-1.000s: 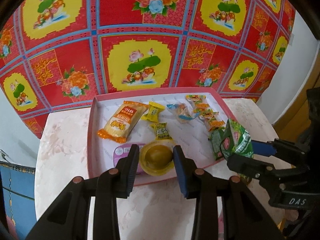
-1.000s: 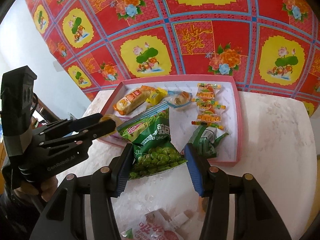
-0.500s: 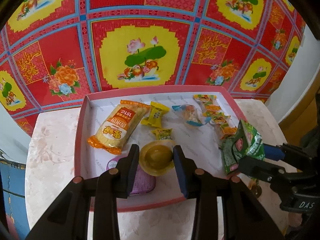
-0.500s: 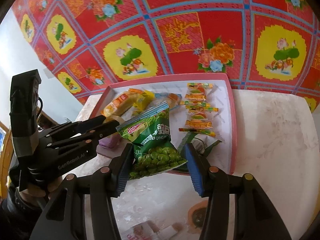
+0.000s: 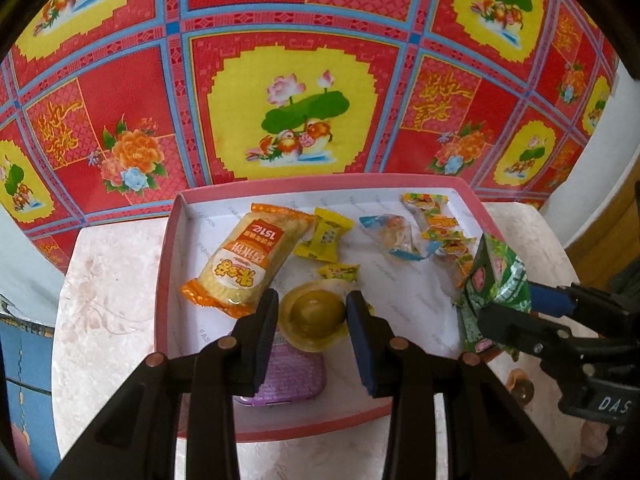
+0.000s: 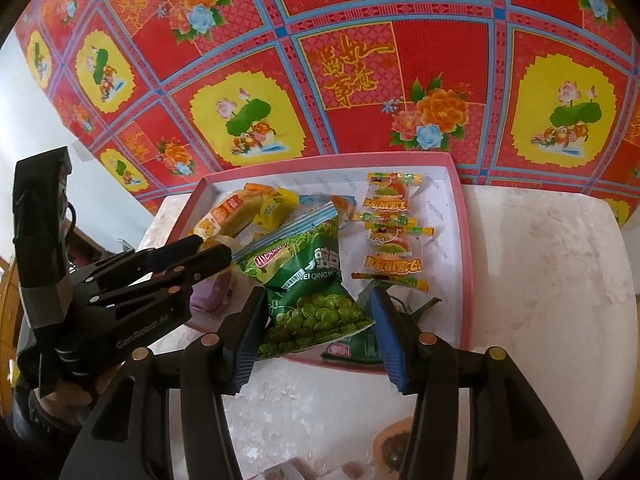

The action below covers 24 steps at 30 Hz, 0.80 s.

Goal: Organize snacks
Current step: 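Open both tools to release the cup and pea bag into the tray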

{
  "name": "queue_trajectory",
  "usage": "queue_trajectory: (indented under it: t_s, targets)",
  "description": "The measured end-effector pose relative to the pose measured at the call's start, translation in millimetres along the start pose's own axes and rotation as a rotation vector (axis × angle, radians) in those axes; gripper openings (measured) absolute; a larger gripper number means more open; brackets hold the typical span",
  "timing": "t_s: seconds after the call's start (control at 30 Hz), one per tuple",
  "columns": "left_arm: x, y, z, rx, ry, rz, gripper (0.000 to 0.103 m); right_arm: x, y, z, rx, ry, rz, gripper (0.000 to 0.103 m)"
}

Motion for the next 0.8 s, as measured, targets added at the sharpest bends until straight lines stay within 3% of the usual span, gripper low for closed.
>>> queue_trajectory:
  t_s: [0.6,0.8]
  targets:
    - [13.2,0.1,8.7,-0.005,-0.002,0.015,0.037,19.1,-3.4,2.7,-0.009,0.026,0.020,0.053]
    - [12.2,0.0,4.7,0.001,-0.023,0.025,0.047,20.1,-3.6,1.0,0.001,0.009,0.017,0.053]
Point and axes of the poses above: each gripper's, at about its wrist camera, not at the fingertips, and x roughly the way its jaws point, z to its left, y to its underside, the point moved 1 cm from there along x, roughly the way its jaws point, and after that the axes turned 10 degrees about y, right-handed, at the moved point
